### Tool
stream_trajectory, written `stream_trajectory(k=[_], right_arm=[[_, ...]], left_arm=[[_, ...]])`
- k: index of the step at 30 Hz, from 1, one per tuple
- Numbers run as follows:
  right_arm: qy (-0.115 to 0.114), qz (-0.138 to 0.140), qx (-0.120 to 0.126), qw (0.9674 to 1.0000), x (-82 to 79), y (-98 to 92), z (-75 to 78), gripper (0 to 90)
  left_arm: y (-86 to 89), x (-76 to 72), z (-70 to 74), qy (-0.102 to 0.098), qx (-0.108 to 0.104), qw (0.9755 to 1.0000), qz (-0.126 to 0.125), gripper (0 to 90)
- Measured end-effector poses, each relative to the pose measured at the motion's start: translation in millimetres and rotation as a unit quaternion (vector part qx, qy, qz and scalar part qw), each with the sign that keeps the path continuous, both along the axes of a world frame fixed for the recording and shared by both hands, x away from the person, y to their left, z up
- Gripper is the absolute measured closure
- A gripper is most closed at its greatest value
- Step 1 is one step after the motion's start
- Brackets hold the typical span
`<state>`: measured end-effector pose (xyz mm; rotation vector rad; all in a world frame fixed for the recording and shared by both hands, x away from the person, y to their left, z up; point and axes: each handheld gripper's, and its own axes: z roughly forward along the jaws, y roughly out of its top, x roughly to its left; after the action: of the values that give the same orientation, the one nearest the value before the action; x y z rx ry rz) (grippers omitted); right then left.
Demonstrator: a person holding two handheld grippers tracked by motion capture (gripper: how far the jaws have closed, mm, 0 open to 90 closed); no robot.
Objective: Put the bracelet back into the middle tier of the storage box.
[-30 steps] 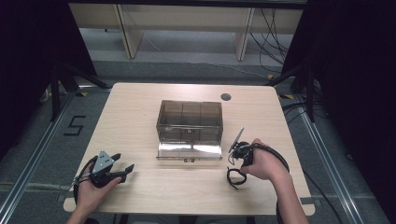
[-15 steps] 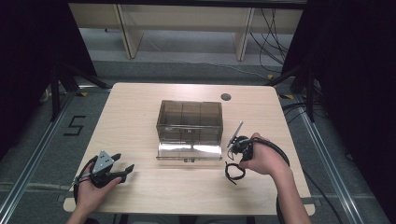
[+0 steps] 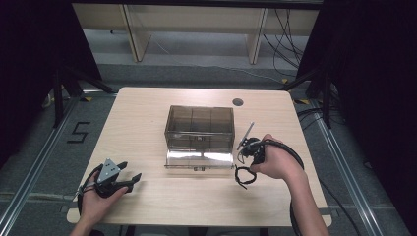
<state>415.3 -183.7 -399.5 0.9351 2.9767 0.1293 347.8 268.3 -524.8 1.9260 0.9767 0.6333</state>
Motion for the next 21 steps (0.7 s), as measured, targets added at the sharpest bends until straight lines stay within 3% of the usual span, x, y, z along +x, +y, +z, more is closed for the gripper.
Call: stream_trajectory(k=[2, 6, 9, 21], right_arm=[[-0.002, 0.008, 0.004, 1.0, 1.3, 0.2, 0.4, 84.8], [-0.002, -0.007, -0.001, 1.0, 1.8, 3.1, 5.3, 84.8], [-0.003, 0.012, 0.005, 0.9999, 5.0, 2.3, 7.9, 84.8], [0.0, 0.002, 0.004, 1.0, 8.9, 4.4, 12.1, 84.8]], left_arm=[[0.0, -0.1, 0.0, 0.0, 0.0, 1.0, 0.0, 29.2], [-0.2, -0.1, -0.2, 0.002, -0.003, 1.0, 0.002, 29.2], [0.1, 0.0, 0.0, 0.0, 0.0, 1.0, 0.0, 29.2], [-0.1, 0.0, 0.0, 0.0, 0.0, 1.0, 0.0, 29.2]])
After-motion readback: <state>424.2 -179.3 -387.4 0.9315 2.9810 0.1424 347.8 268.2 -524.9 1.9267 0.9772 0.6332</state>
